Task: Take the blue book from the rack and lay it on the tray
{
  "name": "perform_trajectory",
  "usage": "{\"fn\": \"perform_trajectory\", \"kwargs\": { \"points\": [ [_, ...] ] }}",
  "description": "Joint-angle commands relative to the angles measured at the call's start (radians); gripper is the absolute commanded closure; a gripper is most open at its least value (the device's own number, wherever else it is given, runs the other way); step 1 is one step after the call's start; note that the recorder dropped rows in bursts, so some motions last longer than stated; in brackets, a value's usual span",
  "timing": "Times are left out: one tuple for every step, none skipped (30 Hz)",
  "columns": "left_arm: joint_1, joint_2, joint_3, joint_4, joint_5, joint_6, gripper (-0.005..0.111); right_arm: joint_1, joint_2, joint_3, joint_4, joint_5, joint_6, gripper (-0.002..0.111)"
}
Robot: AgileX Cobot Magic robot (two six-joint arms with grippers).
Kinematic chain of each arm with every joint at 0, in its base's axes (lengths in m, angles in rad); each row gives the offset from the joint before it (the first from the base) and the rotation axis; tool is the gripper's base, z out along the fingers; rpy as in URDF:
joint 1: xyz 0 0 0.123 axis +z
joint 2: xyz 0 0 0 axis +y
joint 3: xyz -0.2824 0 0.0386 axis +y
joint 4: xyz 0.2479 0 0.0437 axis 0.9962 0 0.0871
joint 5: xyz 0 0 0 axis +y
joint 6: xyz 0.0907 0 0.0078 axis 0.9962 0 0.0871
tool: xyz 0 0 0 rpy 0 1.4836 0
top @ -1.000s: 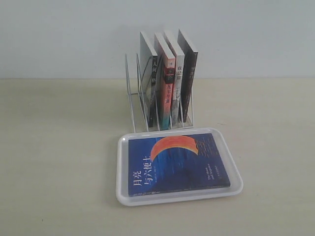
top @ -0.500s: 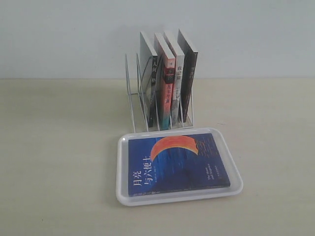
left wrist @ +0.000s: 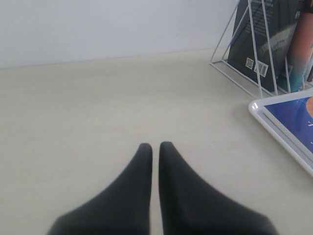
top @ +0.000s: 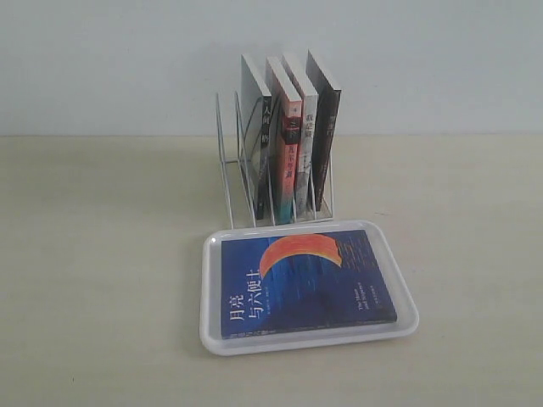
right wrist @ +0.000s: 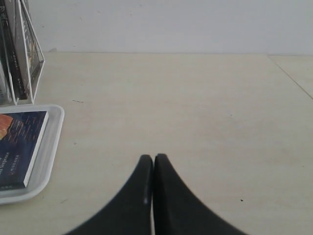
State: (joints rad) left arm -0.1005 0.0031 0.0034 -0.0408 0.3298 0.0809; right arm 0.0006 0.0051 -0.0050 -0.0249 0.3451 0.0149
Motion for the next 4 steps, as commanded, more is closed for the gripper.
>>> {"fn": "perform_trajectory", "kwargs": {
  "points": [
    [0.0, -0.003, -0.003, 0.001, -0.015, -0.007, 0.102, -0.001, -0.005, 0.005, -0.006, -0.007, 0.003, 0.109],
    [0.0, -0.003, -0.003, 0.001, -0.015, -0.007, 0.102, -0.001, -0.005, 0.005, -0.006, -0.007, 0.003, 0.109],
    [0.0, -0.003, -0.003, 0.001, -0.015, -0.007, 0.102, -0.001, -0.005, 0.005, -0.006, -0.007, 0.003, 0.109],
    [0.0, -0.003, -0.003, 0.001, -0.015, -0.007, 0.102, -0.001, -0.005, 0.005, -0.006, -0.007, 0.005, 0.109]
  ]
}}
